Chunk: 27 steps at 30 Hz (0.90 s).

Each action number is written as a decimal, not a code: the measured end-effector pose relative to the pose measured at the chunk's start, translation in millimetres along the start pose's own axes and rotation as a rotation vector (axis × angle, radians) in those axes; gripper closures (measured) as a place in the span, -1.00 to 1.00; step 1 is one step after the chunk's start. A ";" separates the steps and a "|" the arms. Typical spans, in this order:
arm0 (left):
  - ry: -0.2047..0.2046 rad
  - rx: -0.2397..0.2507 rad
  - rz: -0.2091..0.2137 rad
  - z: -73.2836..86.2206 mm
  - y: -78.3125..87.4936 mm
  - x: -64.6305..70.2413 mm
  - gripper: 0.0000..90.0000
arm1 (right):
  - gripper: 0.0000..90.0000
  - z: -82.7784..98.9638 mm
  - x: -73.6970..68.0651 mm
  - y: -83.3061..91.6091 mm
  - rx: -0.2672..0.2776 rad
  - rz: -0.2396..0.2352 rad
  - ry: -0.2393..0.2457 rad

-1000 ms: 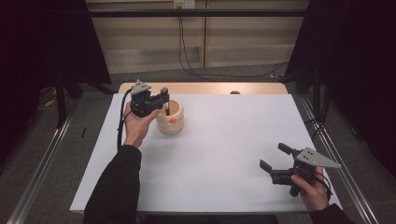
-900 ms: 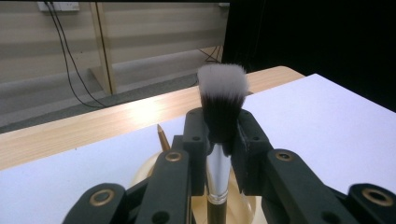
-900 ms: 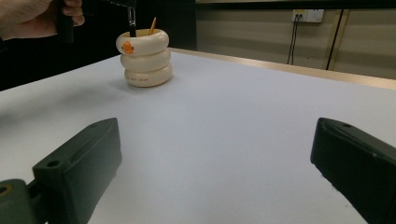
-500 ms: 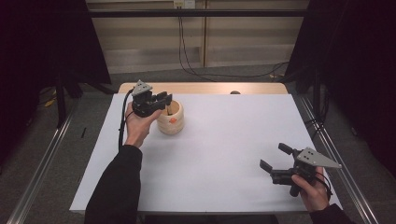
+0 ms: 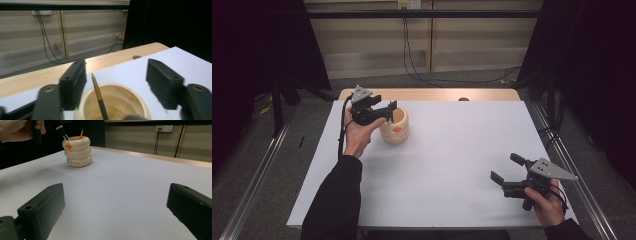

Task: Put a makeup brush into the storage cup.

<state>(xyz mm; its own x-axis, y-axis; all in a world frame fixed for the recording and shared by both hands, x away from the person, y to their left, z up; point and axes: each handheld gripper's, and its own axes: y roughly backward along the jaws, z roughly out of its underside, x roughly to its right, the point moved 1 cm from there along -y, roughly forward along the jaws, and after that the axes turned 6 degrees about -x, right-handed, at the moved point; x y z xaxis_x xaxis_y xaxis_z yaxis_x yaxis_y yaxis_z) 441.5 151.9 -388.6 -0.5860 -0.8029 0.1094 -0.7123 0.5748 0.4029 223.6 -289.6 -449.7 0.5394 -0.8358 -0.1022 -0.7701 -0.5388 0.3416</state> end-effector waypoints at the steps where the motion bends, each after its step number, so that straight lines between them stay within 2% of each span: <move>1: -0.002 -0.004 0.004 0.2 0.0 -0.4 -0.42 | -0.98 0.2 0.4 0.1 -0.002 -0.005 0.003; 5: -0.003 -0.011 0.013 0.1 0.0 -0.8 -0.67 | -0.98 0.6 1.4 -0.7 -0.001 -0.004 -0.006; 6: -0.002 -0.007 0.016 0.0 -0.1 -1.3 -0.69 | -0.98 1.0 2.5 -1.0 -0.007 0.004 0.007; 7: 0.001 -0.008 0.003 -0.3 0.8 -2.1 -0.73 | -0.98 0.9 2.5 -1.3 -0.006 -0.002 0.006; 10: 0.018 -0.010 0.002 -0.5 2.4 -4.7 -0.87 | -0.98 0.8 2.0 -2.4 -0.003 -0.007 -0.002; 12: 0.003 -0.006 0.008 -0.3 3.8 -6.4 -0.94 | -0.98 0.5 2.6 -2.1 -0.003 -0.005 -0.001; 16: 0.007 -0.014 0.009 -1.1 6.0 -6.0 -0.94 | -0.98 0.1 3.0 -2.7 0.000 -0.005 0.002; 18: -0.003 -0.008 0.024 -1.2 7.7 -6.1 -0.94 | -0.98 -0.2 2.6 -2.8 0.002 -0.007 0.001; 26: -0.016 -0.018 -0.003 0.4 12.2 -3.5 -0.95 | -0.99 -0.5 0.8 -1.1 0.004 -0.003 -0.010; 27: -0.016 -0.009 0.008 1.3 13.3 -3.1 -0.95 | -0.99 -0.8 0.4 -1.3 0.006 -0.004 -0.014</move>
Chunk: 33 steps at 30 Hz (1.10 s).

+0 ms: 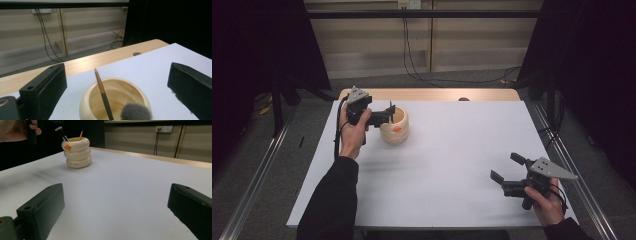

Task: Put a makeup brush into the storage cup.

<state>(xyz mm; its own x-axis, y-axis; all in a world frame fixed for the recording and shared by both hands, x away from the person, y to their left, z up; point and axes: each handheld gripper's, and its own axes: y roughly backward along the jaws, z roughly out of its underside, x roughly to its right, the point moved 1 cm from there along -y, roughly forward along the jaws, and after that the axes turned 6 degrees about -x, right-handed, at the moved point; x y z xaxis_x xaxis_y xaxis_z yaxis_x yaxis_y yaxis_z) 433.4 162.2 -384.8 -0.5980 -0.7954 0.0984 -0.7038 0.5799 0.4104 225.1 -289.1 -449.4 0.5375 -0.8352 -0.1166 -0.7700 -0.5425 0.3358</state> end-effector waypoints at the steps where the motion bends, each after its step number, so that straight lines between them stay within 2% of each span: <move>1: 0.000 0.002 -0.004 0.7 1.7 1.1 -0.95 | -0.99 -0.1 0.3 0.1 -0.003 -0.001 0.011; 5: 0.001 0.016 -0.011 3.5 7.8 3.2 -0.96 | -1.00 -0.4 -1.3 0.8 -0.002 0.000 0.015; 7: -0.017 0.002 -0.048 5.8 10.7 3.8 -0.96 | -1.00 -0.4 -1.3 0.5 -0.002 0.003 0.016; 9: 0.008 0.033 -0.026 8.6 15.8 2.0 -0.96 | -1.00 -0.1 -1.3 -0.3 -0.004 0.013 0.012; 12: 0.000 0.018 -0.040 14.6 21.6 -0.5 -0.96 | -1.00 -0.4 -0.8 -0.3 -0.003 0.019 0.004; 15: 0.014 0.029 -0.034 19.2 28.9 -1.9 -0.96 | -1.00 -0.1 -0.8 -0.6 -0.009 0.013 0.017; 17: 0.021 0.031 -0.024 22.2 33.3 -0.3 -0.96 | -1.00 -0.3 -1.7 -1.0 -0.006 0.013 0.008; 22: 0.011 0.057 -0.013 27.1 47.0 4.8 -0.96 | -1.00 0.0 -0.8 -0.3 -0.007 0.020 0.019; 23: 0.009 0.055 -0.011 28.2 48.6 5.4 -0.96 | -1.00 -0.4 -1.7 -0.3 -0.002 0.015 0.006; 24: 0.005 0.052 -0.020 29.5 50.8 6.5 -0.96 | -1.00 -0.3 -1.7 -0.2 -0.002 0.016 0.005; 26: 0.006 0.059 -0.012 32.4 54.7 8.5 -0.96 | -1.00 -0.3 -1.5 -0.4 -0.003 0.015 0.008; 28: -0.014 0.065 -0.025 34.6 58.7 11.7 -0.96 | -1.00 -0.1 -1.0 -0.7 -0.007 0.013 0.017; 30: -0.005 0.063 -0.001 38.1 63.6 13.7 -0.96 | -1.00 -0.3 -1.2 -0.7 -0.005 0.013 0.014; 32: -0.024 0.064 -0.022 41.5 68.0 17.5 -0.96 | -1.00 -0.5 -2.6 -0.9 -0.005 0.011 0.006; 33: -0.029 0.062 -0.016 42.7 70.9 18.4 -0.96 | -1.00 -0.4 -2.6 -1.0 -0.005 0.008 0.007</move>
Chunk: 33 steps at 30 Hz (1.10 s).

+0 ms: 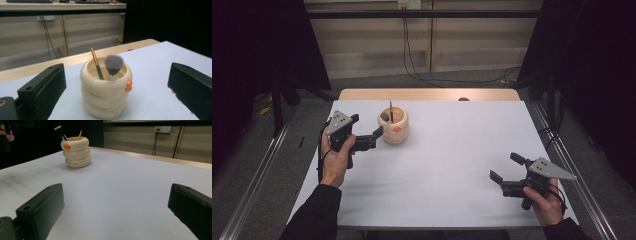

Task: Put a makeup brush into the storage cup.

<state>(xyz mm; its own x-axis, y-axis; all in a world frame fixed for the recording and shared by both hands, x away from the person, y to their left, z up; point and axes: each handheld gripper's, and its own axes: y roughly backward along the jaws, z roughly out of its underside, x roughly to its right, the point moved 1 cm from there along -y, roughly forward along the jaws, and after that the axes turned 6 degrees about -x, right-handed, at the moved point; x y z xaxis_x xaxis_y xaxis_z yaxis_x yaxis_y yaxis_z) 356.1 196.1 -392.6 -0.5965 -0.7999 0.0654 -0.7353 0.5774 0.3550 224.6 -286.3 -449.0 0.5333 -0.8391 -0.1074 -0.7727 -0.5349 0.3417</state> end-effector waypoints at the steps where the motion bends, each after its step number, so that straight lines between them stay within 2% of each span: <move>1: -0.002 0.007 0.009 0.7 2.7 1.8 -0.96 | -1.00 0.0 0.0 0.3 -0.001 0.002 -0.002; 2: -0.012 0.008 0.008 1.2 5.8 3.5 -0.96 | -1.00 -0.2 -0.2 0.4 0.002 0.005 -0.005; 4: 0.010 0.027 0.021 2.0 12.5 6.6 -0.96 | -1.00 -0.1 0.2 0.6 0.000 0.005 -0.001; 5: 0.009 0.029 0.022 2.5 13.8 8.3 -0.96 | -1.00 -0.1 0.1 0.6 0.000 0.006 -0.001; 6: -0.010 0.030 0.015 3.6 16.6 9.2 -0.95 | -1.00 -0.1 0.0 0.6 0.000 0.006 -0.001; 9: -0.008 0.013 0.029 7.3 23.0 9.5 -0.95 | -1.00 -0.3 -0.4 0.6 0.003 0.007 -0.004; 10: -0.008 0.018 0.017 9.2 24.8 9.5 -0.95 | -1.00 -0.5 0.5 0.8 0.007 0.011 0.010; 12: 0.003 0.018 0.028 13.3 28.6 10.7 -0.95 | -1.00 -0.7 0.0 1.2 0.010 0.012 0.007; 13: -0.001 0.016 0.020 15.8 30.8 12.6 -0.95 | -1.00 -0.6 -0.2 1.0 0.011 0.012 0.006; 17: -0.017 0.010 0.052 24.2 39.5 20.0 -0.97 | -1.00 -0.7 0.7 1.1 0.009 0.011 0.006; 21: 0.002 0.019 0.049 33.5 48.5 29.5 -0.97 | -1.00 -0.7 0.4 0.9 0.007 0.007 0.009; 22: -0.012 0.013 0.046 36.5 51.8 31.8 -0.97 | -1.00 -0.5 0.7 1.0 0.007 0.009 0.012; 25: -0.004 0.016 0.074 42.4 57.6 37.2 -0.97 | -1.00 -0.4 0.2 0.7 0.006 0.009 0.008; 30: 0.020 0.018 0.053 53.0 68.6 41.6 -0.97 | -1.00 -0.3 -0.5 0.5 0.003 0.006 -0.004; 33: 0.032 -0.003 0.054 59.7 74.8 42.5 -0.96 | -1.00 -0.2 -0.3 0.6 0.002 0.007 0.003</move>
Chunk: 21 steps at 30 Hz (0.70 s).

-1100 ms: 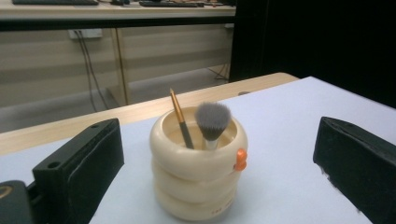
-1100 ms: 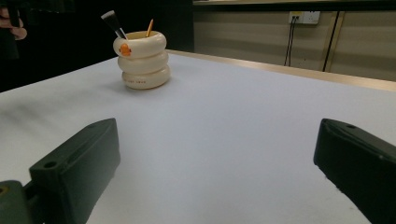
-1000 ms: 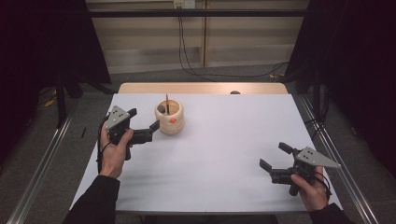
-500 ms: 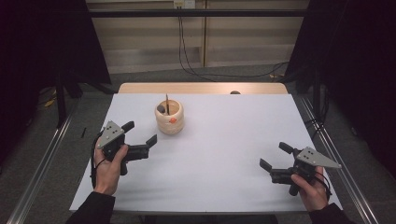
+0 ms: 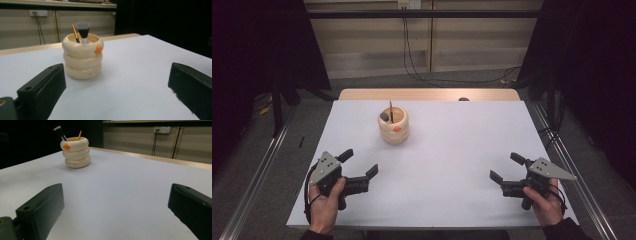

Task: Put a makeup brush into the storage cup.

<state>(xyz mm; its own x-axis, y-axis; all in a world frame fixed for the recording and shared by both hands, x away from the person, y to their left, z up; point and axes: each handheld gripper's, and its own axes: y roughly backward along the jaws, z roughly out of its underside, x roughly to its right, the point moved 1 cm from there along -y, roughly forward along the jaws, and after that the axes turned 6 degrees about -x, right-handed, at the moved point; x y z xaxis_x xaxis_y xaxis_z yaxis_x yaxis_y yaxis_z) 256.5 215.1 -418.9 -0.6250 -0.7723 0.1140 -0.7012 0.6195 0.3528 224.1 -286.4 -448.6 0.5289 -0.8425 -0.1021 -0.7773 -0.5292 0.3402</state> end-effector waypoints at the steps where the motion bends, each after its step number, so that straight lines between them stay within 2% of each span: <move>1: 0.010 -0.002 -0.010 2.5 1.6 0.9 -0.96 | -1.00 0.1 0.0 0.1 0.000 0.001 0.002; 5: 0.035 -0.012 -0.018 12.0 5.1 0.0 -0.95 | -1.00 0.1 0.0 0.1 0.000 0.003 -0.005; 6: 0.019 -0.015 -0.026 13.3 6.8 -1.4 -0.95 | -1.00 0.0 -0.1 -0.1 0.000 0.001 -0.004; 7: 0.029 -0.005 -0.025 14.8 7.6 -1.9 -0.96 | -1.00 0.1 -0.1 -0.1 -0.004 0.001 -0.001; 8: 0.014 -0.011 -0.028 15.7 9.4 -3.4 -0.95 | -1.00 0.0 0.2 -0.3 0.000 0.003 0.004; 10: -0.002 0.013 -0.014 19.2 11.3 -4.1 -0.96 | -1.00 0.0 0.1 0.1 -0.003 0.001 -0.004; 11: -0.009 0.004 -0.008 20.7 11.4 -4.8 -0.96 | -1.00 0.0 0.9 0.1 -0.001 0.004 0.004; 15: 0.006 0.006 -0.017 25.7 12.4 -3.2 -0.96 | -1.00 -0.5 1.0 0.9 0.004 0.008 0.013; 17: 0.012 0.025 -0.024 25.7 14.7 -5.0 -0.96 | -1.00 -0.6 1.5 1.4 0.006 0.005 0.022; 20: 0.049 0.035 -0.033 26.5 14.8 -7.0 -0.96 | -1.00 -0.9 1.9 1.7 0.008 0.008 0.008; 21: 0.041 0.022 -0.029 26.8 14.6 -7.1 -0.96 | -1.00 -0.9 1.8 1.6 0.009 0.010 0.008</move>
<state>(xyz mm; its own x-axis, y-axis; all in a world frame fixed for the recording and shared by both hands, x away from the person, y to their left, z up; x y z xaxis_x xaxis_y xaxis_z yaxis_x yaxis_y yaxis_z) 241.4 233.4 -439.5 -0.5901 -0.7947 0.1423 -0.7265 0.5996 0.3357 224.2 -288.7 -447.4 0.5237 -0.8469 -0.0916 -0.7857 -0.5218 0.3324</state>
